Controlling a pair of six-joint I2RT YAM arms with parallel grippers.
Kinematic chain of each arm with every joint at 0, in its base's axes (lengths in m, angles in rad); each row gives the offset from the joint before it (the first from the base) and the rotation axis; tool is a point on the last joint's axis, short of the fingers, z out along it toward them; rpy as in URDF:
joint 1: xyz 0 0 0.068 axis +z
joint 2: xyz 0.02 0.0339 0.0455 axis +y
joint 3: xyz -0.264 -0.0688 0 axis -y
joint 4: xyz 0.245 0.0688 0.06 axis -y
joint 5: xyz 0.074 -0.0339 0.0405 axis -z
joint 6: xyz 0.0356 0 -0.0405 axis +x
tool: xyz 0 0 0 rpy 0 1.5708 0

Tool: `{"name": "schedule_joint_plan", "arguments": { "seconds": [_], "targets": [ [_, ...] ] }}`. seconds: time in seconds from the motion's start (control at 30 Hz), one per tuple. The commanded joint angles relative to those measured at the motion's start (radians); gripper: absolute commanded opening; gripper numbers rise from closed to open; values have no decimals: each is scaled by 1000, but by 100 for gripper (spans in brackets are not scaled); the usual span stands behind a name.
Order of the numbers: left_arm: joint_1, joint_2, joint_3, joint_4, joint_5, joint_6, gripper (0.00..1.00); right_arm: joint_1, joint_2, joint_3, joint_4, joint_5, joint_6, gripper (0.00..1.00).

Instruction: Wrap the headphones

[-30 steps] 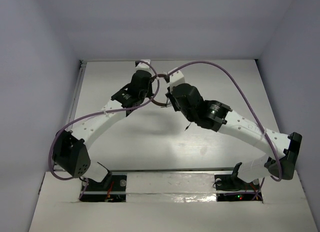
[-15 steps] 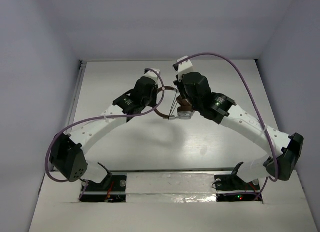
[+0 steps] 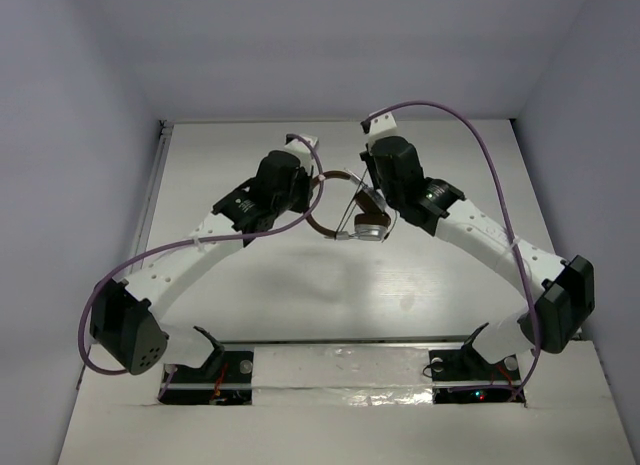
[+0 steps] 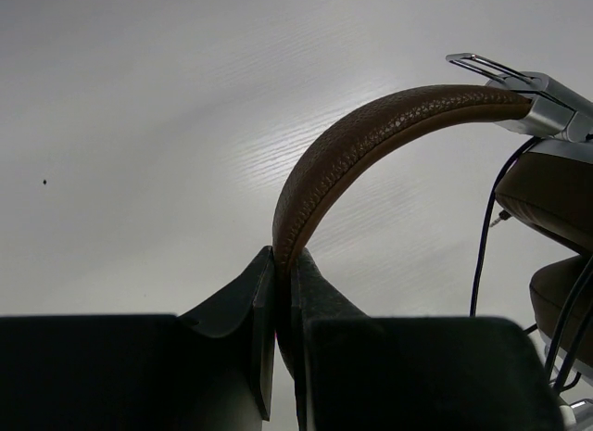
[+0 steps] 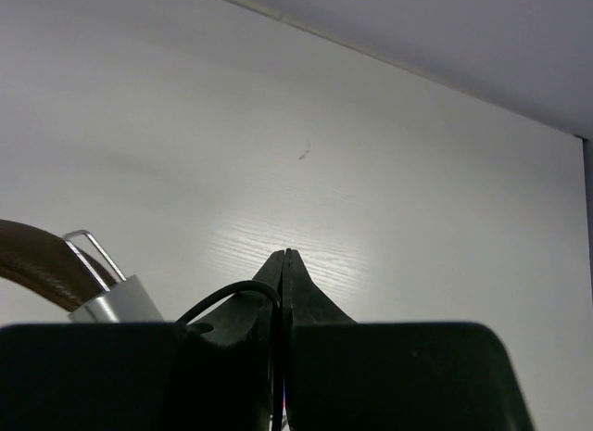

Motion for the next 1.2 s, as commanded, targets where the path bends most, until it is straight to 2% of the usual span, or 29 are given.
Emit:
{"name": "schedule_joint_plan", "arguments": {
  "seconds": [0.0, 0.07, 0.1, 0.17, 0.3, 0.33, 0.5, 0.63, 0.87, 1.0, 1.17],
  "targets": [
    [26, -58, 39, 20, 78, 11, 0, -42, -7, -15, 96, 3, 45, 5],
    [74, -77, 34, 36, 110, -9, 0, -54, -15, -29, 101, -10, 60, 6],
    [93, -81, 28, 45, 194, -17, 0, -66, -21, -38, 115, -31, 73, 6],
    [125, -95, 26, 69, 254, -37, 0, -80, -41, -74, 130, -63, 108, 8],
    [156, -100, 36, 91, 374, -43, 0, -109, -63, -124, 170, -242, 142, 11],
    [156, -98, 40, 95, 399, -40, 0, -109, -60, -129, 173, -264, 142, 14],
    [193, -89, 59, 89, 529, -37, 0, -151, -58, -161, 213, -422, 143, 15],
    [266, -97, 54, 134, 643, -75, 0, -172, -64, -212, 253, -537, 168, 23],
    [279, -98, 72, 168, 695, -116, 0, -206, -66, -327, 392, -703, 218, 29],
    [288, -95, 88, 177, 692, -150, 0, -206, -78, -396, 532, -822, 252, 35],
    [310, -98, 98, 201, 707, -182, 0, -215, -72, -456, 659, -864, 307, 37]
  ]
}}
